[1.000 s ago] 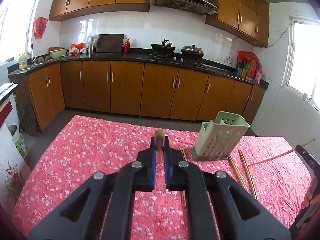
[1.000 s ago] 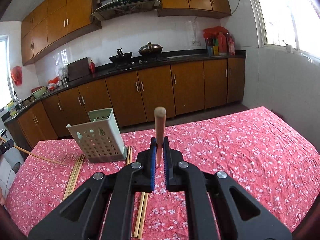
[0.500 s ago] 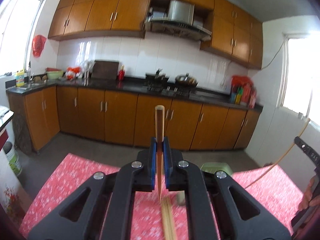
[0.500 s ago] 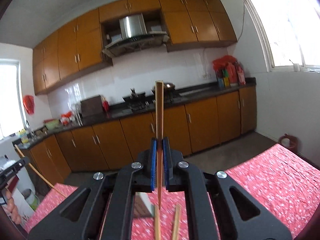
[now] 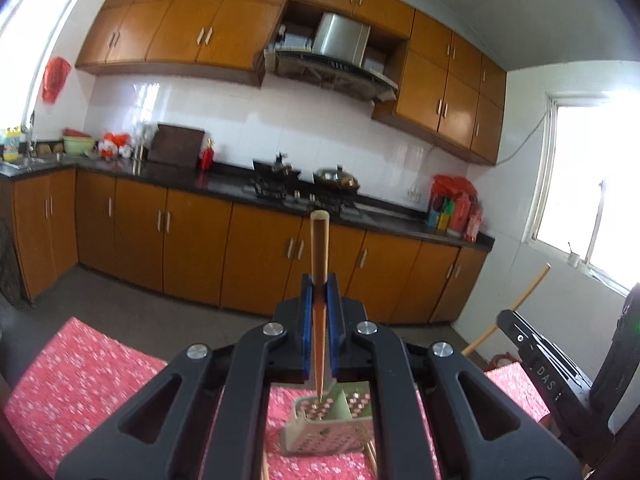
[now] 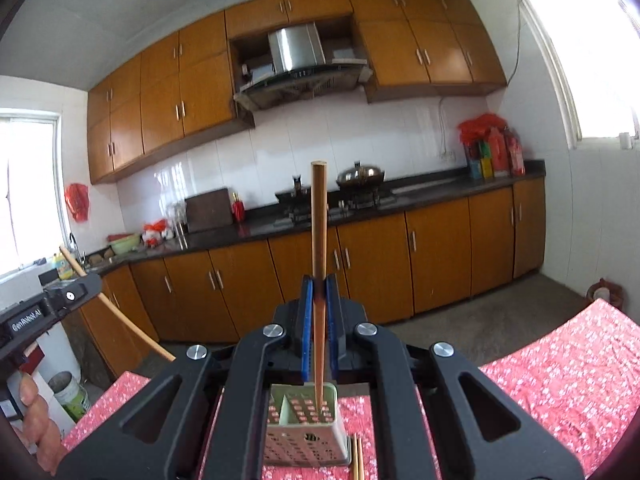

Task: Organize utensils
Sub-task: 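Lift the held chopsticks upright with both tools and carry them above the grey holder, then lower the chopsticks into the grey holder and open both tools, then move both open tools back down to the loose chopsticks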

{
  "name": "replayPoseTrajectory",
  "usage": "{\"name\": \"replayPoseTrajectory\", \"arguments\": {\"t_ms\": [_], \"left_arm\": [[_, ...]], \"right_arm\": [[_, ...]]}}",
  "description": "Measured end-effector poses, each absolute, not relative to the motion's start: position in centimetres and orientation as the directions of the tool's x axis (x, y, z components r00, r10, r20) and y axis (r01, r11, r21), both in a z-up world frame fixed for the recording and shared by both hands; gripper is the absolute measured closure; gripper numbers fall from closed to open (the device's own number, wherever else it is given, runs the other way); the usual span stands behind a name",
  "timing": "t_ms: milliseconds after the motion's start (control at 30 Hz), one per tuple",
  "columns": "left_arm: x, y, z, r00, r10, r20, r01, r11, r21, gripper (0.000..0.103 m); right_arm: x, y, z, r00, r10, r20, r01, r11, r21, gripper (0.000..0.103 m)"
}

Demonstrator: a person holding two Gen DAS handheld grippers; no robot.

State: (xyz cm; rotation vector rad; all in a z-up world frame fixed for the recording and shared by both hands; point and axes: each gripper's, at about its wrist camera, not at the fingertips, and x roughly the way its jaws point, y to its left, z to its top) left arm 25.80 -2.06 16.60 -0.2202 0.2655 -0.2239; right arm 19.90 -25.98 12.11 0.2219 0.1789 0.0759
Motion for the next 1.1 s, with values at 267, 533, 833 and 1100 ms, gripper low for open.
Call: {"name": "replayPoseTrajectory", "arguments": {"t_ms": [267, 533, 833, 1100], "left_arm": [[27.6, -3.4, 13.2, 0.909, -0.26, -0.325, 0.192, 0.955, -0.226, 0.095], [26.6, -2.3, 13.4, 0.918, -0.234, -0.321, 0.162, 0.959, -0.233, 0.084], [22.4, 0.8, 13.4, 0.931, -0.181, -0.316, 0.111, 0.967, -0.228, 0.078], [19.8, 4.0, 5.0, 0.854, -0.086, -0.513, 0.008, 0.988, -0.152, 0.075]], "right_arm": [[20.4, -25.7, 10.5, 0.966, 0.117, -0.232, -0.064, 0.973, 0.224, 0.095], [19.0, -26.4, 11.3, 0.964, 0.117, -0.239, -0.058, 0.969, 0.239, 0.094], [15.2, -28.0, 11.5, 0.969, 0.081, -0.234, -0.023, 0.97, 0.241, 0.089], [14.2, -30.2, 0.9, 0.841, 0.085, -0.534, 0.066, 0.964, 0.257, 0.087]]}}
